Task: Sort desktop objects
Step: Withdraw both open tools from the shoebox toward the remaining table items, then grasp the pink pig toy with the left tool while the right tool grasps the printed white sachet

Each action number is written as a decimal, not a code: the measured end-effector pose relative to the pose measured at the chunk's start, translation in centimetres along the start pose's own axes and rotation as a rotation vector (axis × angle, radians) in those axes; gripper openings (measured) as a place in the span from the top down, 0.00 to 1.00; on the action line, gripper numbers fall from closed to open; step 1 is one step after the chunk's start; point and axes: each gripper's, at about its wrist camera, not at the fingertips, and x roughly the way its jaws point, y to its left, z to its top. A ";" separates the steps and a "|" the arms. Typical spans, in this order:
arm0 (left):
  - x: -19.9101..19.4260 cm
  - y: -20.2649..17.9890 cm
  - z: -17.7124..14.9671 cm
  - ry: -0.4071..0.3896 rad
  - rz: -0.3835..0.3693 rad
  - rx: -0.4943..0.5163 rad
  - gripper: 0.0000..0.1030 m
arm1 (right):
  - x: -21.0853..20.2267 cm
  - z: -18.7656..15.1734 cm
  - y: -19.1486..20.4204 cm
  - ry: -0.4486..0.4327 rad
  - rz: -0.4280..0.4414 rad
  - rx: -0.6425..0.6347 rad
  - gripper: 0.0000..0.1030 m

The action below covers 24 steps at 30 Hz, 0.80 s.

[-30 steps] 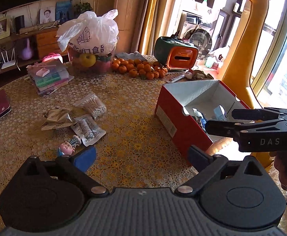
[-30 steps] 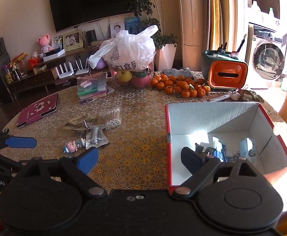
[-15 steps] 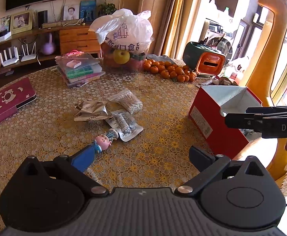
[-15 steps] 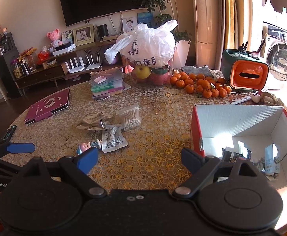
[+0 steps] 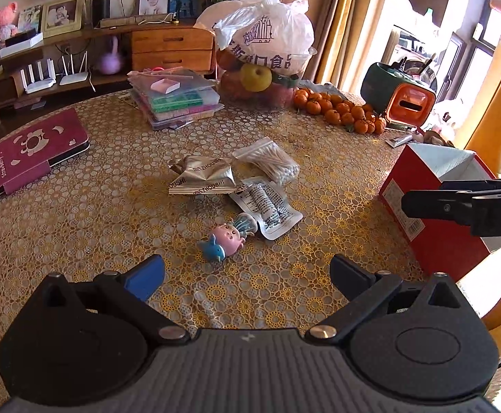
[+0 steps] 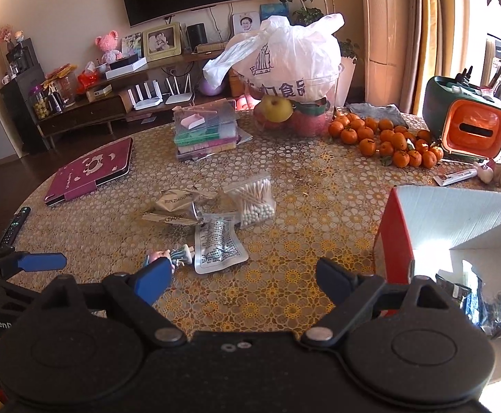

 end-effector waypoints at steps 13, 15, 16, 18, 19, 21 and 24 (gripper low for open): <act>4.3 1.6 0.4 0.035 -0.011 0.042 0.00 | 5.7 1.0 0.9 0.059 0.034 -0.024 0.12; 4.9 2.0 0.4 0.037 -0.014 0.035 0.00 | 6.4 1.1 1.1 0.066 0.041 -0.027 0.13; 5.2 2.2 0.4 0.037 -0.012 0.034 0.00 | 6.9 1.1 1.2 0.071 0.042 -0.028 0.13; 5.8 2.5 0.4 0.041 -0.006 0.029 0.01 | 7.8 1.2 1.3 0.081 0.045 -0.028 0.13; 6.1 2.7 0.4 0.043 -0.011 0.026 0.01 | 8.4 1.3 1.4 0.088 0.048 -0.028 0.13; 6.6 2.9 0.4 0.044 -0.015 0.027 0.01 | 9.2 1.3 1.5 0.096 0.050 -0.032 0.13; 7.4 3.2 0.5 0.053 -0.019 0.027 0.01 | 10.7 1.5 1.7 0.112 0.051 -0.036 0.14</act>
